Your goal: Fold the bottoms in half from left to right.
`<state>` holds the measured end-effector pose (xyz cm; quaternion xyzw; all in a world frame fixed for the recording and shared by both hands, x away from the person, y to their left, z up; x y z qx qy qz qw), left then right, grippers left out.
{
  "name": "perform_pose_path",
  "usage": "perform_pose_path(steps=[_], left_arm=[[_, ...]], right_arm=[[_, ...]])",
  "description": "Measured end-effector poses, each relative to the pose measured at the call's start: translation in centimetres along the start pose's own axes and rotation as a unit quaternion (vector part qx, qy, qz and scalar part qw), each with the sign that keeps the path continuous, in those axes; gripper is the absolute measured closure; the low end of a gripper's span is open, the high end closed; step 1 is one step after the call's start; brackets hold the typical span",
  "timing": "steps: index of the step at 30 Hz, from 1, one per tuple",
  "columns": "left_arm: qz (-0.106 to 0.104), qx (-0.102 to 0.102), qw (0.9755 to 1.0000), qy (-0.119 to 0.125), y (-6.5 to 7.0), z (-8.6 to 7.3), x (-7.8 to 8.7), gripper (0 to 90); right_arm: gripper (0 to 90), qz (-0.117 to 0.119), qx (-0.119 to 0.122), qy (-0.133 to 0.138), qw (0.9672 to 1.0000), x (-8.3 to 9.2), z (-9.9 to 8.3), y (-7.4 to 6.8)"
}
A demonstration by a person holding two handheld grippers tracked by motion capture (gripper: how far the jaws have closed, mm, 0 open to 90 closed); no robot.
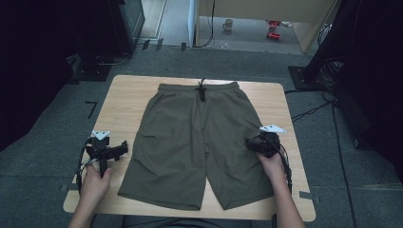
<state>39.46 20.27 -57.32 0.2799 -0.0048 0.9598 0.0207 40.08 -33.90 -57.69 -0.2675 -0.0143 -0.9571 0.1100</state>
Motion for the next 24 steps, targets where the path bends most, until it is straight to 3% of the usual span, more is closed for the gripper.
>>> perform_pose_path(steps=[24], left_arm=[[0.000, -0.001, 1.0000, -0.001, 0.15, 0.23, -0.36, 8.1]], right_arm=[[16.8, -0.005, -0.003, -0.002, 1.0000, -0.01, -0.05, -0.02]])
Point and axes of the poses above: each handheld gripper's, and its own axes: x roughly backward along the jaws, z roughly out of its top, y roughly to its right, the point moved 8 cm from there along -x, roughly forward along the jaws, and after that the axes turned 11 degrees about y, right-handed, at the moved point
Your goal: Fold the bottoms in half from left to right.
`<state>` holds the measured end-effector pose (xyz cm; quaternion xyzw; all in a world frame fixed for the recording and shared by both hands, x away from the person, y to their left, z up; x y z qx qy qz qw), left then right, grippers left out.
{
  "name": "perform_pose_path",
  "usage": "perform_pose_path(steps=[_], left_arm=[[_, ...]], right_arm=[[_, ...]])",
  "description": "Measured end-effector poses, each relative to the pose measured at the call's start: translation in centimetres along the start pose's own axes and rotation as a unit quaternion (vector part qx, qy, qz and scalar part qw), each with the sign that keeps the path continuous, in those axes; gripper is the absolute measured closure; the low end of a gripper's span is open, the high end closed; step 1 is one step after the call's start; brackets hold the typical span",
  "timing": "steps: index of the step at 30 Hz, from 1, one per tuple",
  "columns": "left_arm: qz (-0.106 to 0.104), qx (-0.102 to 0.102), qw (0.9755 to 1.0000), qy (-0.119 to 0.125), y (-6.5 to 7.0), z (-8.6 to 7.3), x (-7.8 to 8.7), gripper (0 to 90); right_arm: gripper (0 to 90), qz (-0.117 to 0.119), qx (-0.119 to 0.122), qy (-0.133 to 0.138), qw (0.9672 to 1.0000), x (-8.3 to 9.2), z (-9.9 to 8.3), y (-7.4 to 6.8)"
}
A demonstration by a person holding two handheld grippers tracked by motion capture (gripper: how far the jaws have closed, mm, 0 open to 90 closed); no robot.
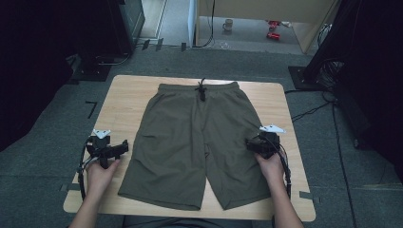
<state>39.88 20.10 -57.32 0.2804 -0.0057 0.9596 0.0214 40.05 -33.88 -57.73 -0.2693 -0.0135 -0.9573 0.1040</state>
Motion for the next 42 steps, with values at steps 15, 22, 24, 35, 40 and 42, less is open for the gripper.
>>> perform_pose_path(steps=[15, 22, 24, 35, 40, 42], left_arm=[[-0.081, -0.030, 0.9959, -0.026, 0.5, 0.4, 0.4, 16.2], [-0.111, -0.038, 0.9928, -0.027, 0.5, 0.7, 1.6, 22.9], [-0.118, -0.040, 0.9919, -0.026, 0.6, 0.7, 2.1, 23.6], [-0.160, -0.058, 0.9852, -0.024, 2.3, 0.4, 4.9, 31.3], [-0.171, -0.070, 0.9826, -0.021, 3.2, 0.2, 5.4, 31.6], [-0.177, -0.075, 0.9810, -0.025, 3.5, 0.0, 5.7, 32.0]], right_arm=[[22.4, 0.011, 0.003, -0.022, 0.9997, 0.1, 0.2, -0.1], [27.0, 0.027, -0.008, -0.034, 0.9990, 0.4, 0.6, -0.3], [28.1, 0.033, -0.012, -0.029, 0.9990, 0.6, 0.9, -0.5], [29.5, 0.046, -0.018, -0.016, 0.9986, 1.3, 1.7, -1.3], [29.6, 0.049, -0.018, -0.013, 0.9985, 1.5, 1.9, -1.4], [29.5, 0.052, -0.017, -0.012, 0.9984, 1.6, 2.0, -1.6]])
Point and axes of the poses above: each handheld gripper's, and its own axes: x roughly backward along the jaws, z roughly out of its top, y roughly to its right, the point moved 8 cm from there along -x, roughly forward along the jaws, and after that the axes turned 11 degrees about y, right-handed, at the moved point
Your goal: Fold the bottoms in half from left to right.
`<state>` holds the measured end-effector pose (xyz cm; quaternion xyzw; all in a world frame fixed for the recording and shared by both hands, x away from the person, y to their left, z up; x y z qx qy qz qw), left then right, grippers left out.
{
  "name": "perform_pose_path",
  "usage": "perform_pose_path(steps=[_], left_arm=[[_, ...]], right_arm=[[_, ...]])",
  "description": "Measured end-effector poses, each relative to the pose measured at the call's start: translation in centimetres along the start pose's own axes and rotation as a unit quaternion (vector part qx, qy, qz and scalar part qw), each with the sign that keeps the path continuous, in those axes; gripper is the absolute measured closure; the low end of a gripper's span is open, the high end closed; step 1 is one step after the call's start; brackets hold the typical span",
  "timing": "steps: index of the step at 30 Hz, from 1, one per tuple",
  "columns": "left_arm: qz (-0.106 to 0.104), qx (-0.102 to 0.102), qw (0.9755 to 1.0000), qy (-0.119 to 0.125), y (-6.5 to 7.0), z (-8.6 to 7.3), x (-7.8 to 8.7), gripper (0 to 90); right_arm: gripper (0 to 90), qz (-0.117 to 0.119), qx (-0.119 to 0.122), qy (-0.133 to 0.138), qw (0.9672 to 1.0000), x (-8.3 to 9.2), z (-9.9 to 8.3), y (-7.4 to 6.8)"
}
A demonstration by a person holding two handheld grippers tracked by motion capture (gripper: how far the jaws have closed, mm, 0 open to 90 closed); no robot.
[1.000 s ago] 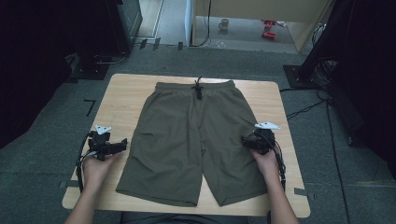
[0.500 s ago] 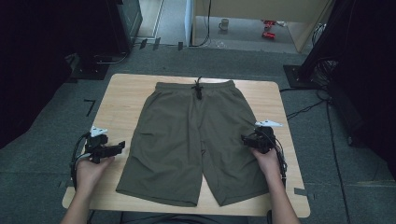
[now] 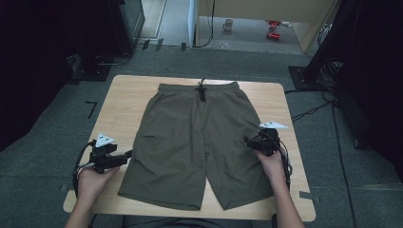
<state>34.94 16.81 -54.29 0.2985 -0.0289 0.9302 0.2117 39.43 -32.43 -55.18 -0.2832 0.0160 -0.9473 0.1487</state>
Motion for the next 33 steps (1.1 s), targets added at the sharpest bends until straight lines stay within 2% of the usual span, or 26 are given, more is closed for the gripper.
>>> perform_pose_path(steps=[10, 16, 25, 28, 29, 33], left_arm=[[-0.033, -0.020, 0.9992, -0.008, 2.2, -0.9, 0.6, 33.2], [-0.046, -0.032, 0.9983, -0.019, 3.2, -1.7, 0.7, 33.2], [-0.054, -0.051, 0.9967, -0.034, 4.2, -2.7, 0.5, 33.3], [-0.055, -0.058, 0.9960, -0.041, 4.3, -3.1, 0.3, 33.3], [-0.054, -0.061, 0.9958, -0.042, 4.4, -3.1, 0.2, 33.4], [-0.052, -0.070, 0.9955, -0.037, 4.5, -3.3, 0.2, 33.3]], right_arm=[[29.6, 0.013, 0.017, -0.002, 0.9998, 0.1, 0.4, -1.6], [29.6, 0.019, 0.025, -0.004, 0.9995, 0.0, 0.6, -2.4], [29.8, 0.031, 0.037, -0.001, 0.9988, -0.5, 1.2, -3.9], [31.5, 0.037, 0.050, 0.002, 0.9980, -0.8, 1.4, -4.8], [32.8, 0.044, 0.058, 0.013, 0.9972, -0.9, 1.8, -5.4], [31.7, 0.050, 0.061, 0.007, 0.9969, -1.2, 2.0, -6.1]])
Point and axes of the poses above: each handheld gripper's, and its own axes: x roughly backward along the jaws, z roughly out of its top, y roughly to its right, the point moved 8 cm from there along -x, roughly forward along the jaws, and after that the axes turned 11 degrees about y, right-handed, at the moved point
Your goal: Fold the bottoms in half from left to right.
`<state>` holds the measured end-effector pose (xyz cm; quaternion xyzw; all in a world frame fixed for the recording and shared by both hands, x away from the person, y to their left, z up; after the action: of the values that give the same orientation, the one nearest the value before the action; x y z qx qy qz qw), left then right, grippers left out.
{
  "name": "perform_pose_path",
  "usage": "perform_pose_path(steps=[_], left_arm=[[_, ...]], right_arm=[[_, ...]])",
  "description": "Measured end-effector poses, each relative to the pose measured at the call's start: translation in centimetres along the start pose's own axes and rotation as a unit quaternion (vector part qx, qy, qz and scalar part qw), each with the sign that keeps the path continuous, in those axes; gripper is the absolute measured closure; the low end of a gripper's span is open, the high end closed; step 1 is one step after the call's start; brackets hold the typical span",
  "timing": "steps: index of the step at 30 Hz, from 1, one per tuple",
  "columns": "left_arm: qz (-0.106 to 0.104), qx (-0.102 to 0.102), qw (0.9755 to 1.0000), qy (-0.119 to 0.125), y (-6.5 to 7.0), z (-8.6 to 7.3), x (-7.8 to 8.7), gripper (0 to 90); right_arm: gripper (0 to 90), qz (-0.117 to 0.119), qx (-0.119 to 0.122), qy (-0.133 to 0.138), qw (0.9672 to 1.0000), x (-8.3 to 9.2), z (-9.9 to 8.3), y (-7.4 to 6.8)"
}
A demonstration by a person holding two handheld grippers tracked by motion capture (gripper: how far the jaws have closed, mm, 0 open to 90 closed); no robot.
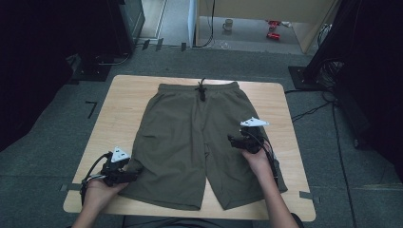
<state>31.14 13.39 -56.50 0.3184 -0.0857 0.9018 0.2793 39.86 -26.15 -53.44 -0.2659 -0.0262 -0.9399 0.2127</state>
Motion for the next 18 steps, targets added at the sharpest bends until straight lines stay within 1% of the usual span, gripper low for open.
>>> perform_pose_path(steps=[2, 3, 4, 5, 6, 7, 8, 9, 10, 11, 13, 15, 18], left_arm=[[0.004, -0.006, 1.0000, 0.003, 0.1, -0.1, 0.0, 33.3], [0.006, -0.005, 0.9999, 0.006, 0.1, -0.1, 0.0, 33.3], [0.008, -0.001, 0.9999, 0.013, 0.2, -0.2, 0.1, 33.4], [0.008, -0.001, 0.9999, 0.015, 0.2, -0.2, 0.1, 33.5], [0.009, -0.002, 0.9997, 0.022, 0.3, -0.3, 0.1, 33.8], [0.009, -0.002, 0.9996, 0.025, 0.3, -0.4, 0.2, 33.8], [0.010, 0.000, 0.9995, 0.029, 0.4, -0.4, 0.2, 36.1], [0.010, 0.000, 0.9995, 0.030, 0.4, -0.4, 0.3, 39.1], [0.011, 0.000, 0.9994, 0.033, 0.4, -0.5, 0.3, 40.0], [0.011, 0.001, 0.9994, 0.034, 0.5, -0.5, 0.4, 40.3], [0.012, 0.001, 0.9994, 0.032, 0.6, -0.6, 0.4, 40.9], [0.012, 0.001, 0.9994, 0.031, 0.7, -0.6, 0.5, 42.5], [0.011, 0.001, 0.9996, 0.028, 0.7, -0.6, 0.6, 45.0]], right_arm=[[32.2, 0.013, -0.013, -0.002, 0.9998, -0.5, 0.5, -0.6], [32.2, 0.013, -0.013, -0.002, 0.9998, -0.5, 0.5, -0.6], [32.3, 0.017, -0.019, -0.003, 0.9997, -0.6, 0.8, -0.8], [32.7, 0.029, -0.035, -0.001, 0.9990, -1.0, 1.3, -1.1], [32.7, 0.035, -0.041, -0.004, 0.9985, -1.2, 1.4, -1.3], [32.9, 0.035, -0.041, -0.004, 0.9985, -1.2, 1.4, -1.3], [33.2, 0.039, -0.045, -0.006, 0.9982, -1.4, 1.6, -1.6], [33.4, 0.042, -0.045, -0.007, 0.9981, -1.6, 1.8, -1.8], [33.4, 0.044, -0.041, -0.006, 0.9982, -1.9, 2.0, -2.1], [34.9, 0.045, -0.034, 0.003, 0.9984, -2.3, 2.3, -2.6], [35.2, 0.046, -0.031, 0.003, 0.9984, -2.5, 2.4, -2.9], [35.2, 0.050, -0.028, -0.010, 0.9983, -3.0, 2.6, -3.4], [36.0, 0.054, -0.025, -0.009, 0.9982, -3.4, 3.1, -4.0]])
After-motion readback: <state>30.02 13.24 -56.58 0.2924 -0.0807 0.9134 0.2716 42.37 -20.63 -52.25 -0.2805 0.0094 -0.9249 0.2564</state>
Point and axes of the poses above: each handheld gripper's, and its own axes: x roughly backward along the jaws, z roughly out of its top, y roughly to its right, the point moved 8 cm from there along -x, roughly forward along the jaws, and after that the axes turned 11 degrees about y, right-handed, at the moved point
